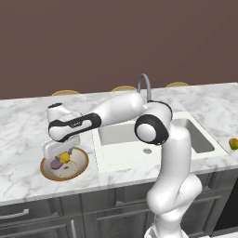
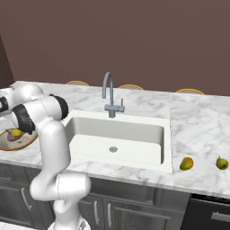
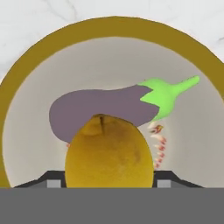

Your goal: There is a mixed pile of frozen fruits and vegetables on the counter. Locate all the frozen vegetables and place the items in a bowl on the counter. Take all the frozen fruits and defrost them in a running sink.

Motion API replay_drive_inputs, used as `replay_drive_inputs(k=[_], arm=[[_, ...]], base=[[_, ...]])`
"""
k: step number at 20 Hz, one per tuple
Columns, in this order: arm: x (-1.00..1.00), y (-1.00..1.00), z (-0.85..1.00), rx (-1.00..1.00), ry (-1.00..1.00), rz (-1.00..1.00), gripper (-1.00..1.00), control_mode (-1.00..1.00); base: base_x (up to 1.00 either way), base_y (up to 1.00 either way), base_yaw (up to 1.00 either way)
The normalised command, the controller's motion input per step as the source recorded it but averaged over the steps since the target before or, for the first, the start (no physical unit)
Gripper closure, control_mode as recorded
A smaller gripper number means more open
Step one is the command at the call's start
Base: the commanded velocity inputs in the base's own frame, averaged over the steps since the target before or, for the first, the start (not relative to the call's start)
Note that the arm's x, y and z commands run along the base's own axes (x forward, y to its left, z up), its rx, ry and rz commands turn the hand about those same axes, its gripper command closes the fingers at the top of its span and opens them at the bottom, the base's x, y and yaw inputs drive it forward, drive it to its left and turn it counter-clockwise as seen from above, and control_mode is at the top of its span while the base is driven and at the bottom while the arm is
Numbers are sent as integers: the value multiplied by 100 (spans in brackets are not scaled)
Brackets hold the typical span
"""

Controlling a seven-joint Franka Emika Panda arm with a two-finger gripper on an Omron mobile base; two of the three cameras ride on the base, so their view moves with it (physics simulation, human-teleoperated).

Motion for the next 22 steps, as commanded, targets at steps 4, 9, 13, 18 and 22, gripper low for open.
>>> replay_drive_inputs(k=[4, 9, 13, 18, 22], arm=[[-4, 0, -12, 0, -1, 0, -100, -100], [0, 2, -1, 0, 3, 0, -100, -100], [-9, -6, 8, 0, 15, -12, -100, -100], [-14, -51, 41, 0, 23, -12, -100, -100], [-5, -56, 56, -3, 22, -10, -100, -100]], base=[[0, 0, 0], [0, 0, 0], [0, 0, 0], [0, 0, 0], [0, 0, 0]])
